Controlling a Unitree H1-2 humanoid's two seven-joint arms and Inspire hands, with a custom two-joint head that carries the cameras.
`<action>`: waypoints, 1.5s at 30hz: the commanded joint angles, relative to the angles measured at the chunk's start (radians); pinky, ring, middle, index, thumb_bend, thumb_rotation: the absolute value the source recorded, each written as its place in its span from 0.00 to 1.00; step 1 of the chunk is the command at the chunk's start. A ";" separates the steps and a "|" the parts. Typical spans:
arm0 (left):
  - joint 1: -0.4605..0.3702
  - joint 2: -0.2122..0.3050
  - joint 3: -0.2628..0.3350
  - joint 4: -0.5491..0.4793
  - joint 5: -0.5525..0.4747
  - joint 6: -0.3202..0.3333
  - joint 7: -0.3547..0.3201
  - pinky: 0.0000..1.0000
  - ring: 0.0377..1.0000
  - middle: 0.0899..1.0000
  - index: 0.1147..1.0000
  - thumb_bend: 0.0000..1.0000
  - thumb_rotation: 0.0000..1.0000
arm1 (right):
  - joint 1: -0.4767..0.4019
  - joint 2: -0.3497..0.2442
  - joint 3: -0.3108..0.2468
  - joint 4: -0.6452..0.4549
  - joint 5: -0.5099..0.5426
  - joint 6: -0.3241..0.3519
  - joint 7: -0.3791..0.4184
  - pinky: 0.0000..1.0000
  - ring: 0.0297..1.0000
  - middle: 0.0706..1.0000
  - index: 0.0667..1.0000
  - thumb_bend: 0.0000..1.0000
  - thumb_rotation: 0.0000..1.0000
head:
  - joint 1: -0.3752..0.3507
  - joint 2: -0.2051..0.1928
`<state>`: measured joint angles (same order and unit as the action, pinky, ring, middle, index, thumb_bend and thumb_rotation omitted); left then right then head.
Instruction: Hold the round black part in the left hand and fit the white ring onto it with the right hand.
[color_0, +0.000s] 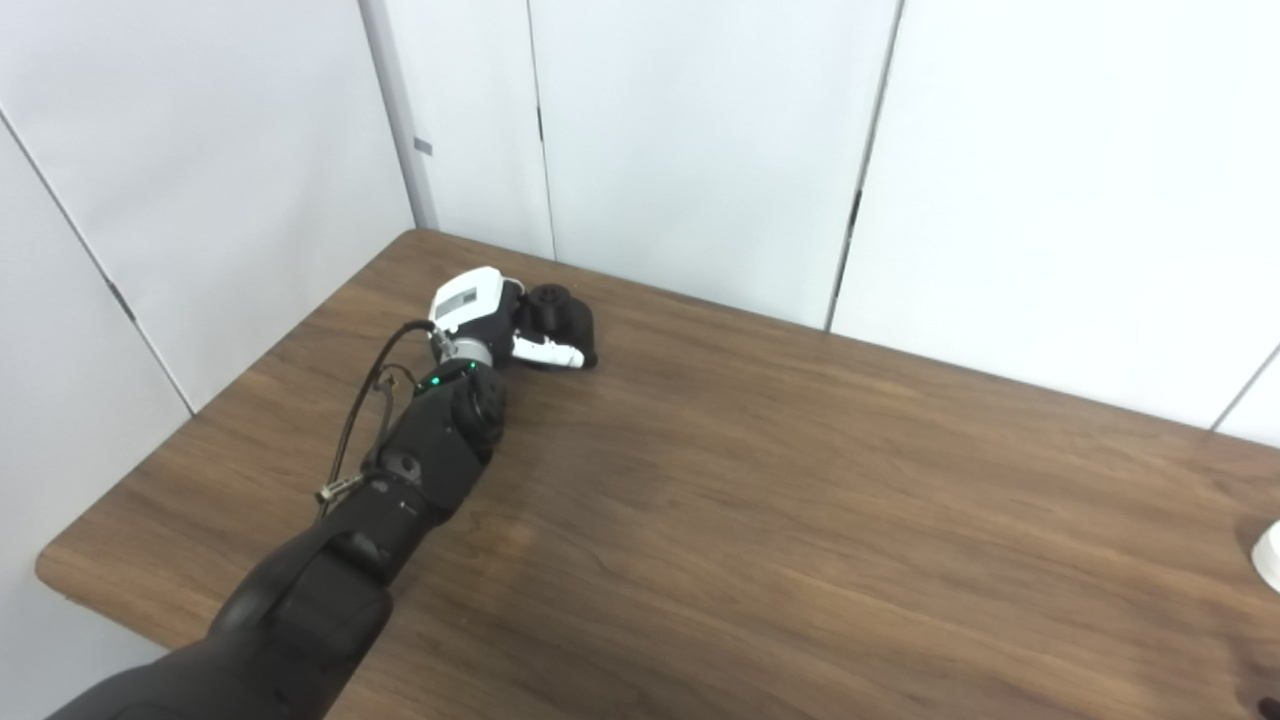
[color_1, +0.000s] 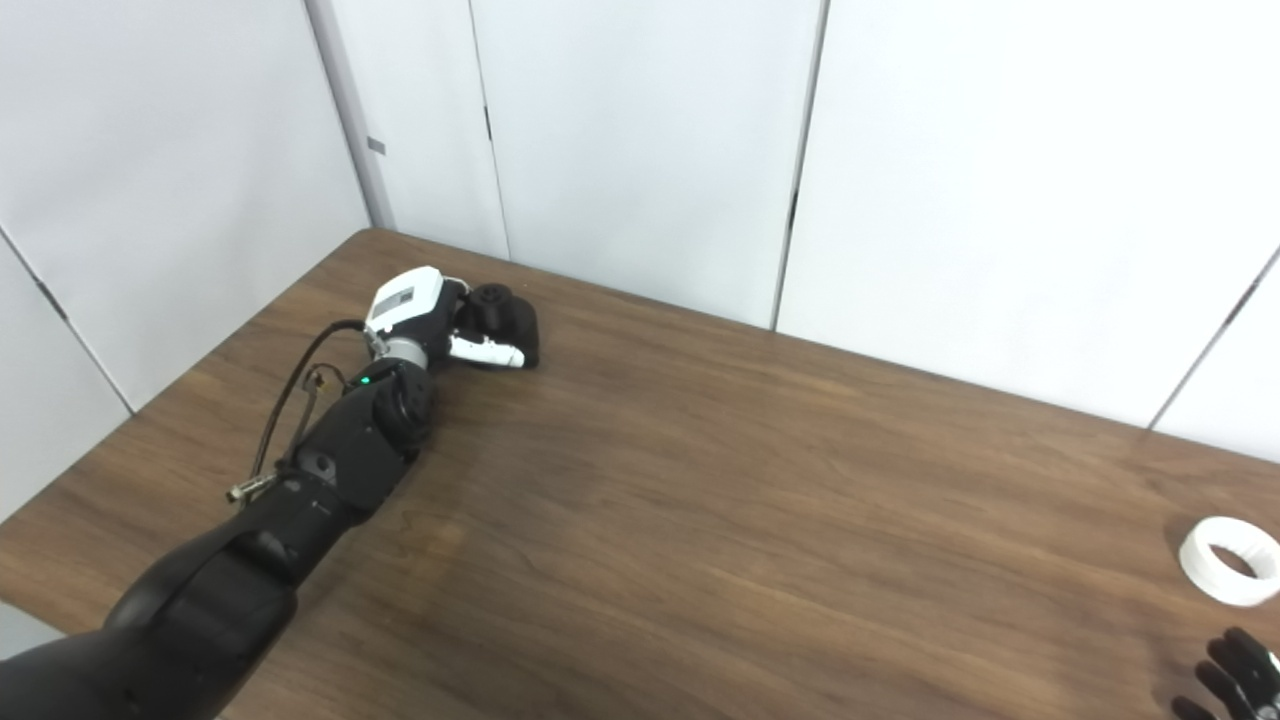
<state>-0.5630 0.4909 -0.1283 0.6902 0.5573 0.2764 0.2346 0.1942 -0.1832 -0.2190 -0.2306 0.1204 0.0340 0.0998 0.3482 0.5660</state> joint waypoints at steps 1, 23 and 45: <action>-0.044 0.018 0.018 -0.009 0.001 -0.040 0.065 1.00 0.90 0.76 0.41 0.54 0.07 | -0.015 -0.011 -0.005 -0.030 0.001 -0.019 -0.011 0.78 0.86 0.87 0.85 0.88 0.91 | 0.000 0.001; 0.020 0.026 0.020 -0.110 -0.019 -0.070 0.037 1.00 0.89 0.74 0.41 0.52 0.05 | -0.007 -0.004 0.010 -0.048 -0.017 -0.013 -0.011 0.85 0.90 0.89 0.87 0.84 0.93 | -0.090 0.033; 0.234 0.024 -0.106 -0.732 0.047 -0.080 -0.305 1.00 0.90 0.77 0.42 0.52 0.06 | -0.002 0.048 0.079 -0.146 -0.018 0.101 -0.049 1.00 1.00 0.98 0.97 0.53 1.00 | -0.335 0.131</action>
<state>-0.2967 0.5078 -0.2394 0.0026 0.5853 0.2182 -0.0628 0.2024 -0.1550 -0.1411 -0.3400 0.1051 0.1490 0.0592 0.0123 0.6964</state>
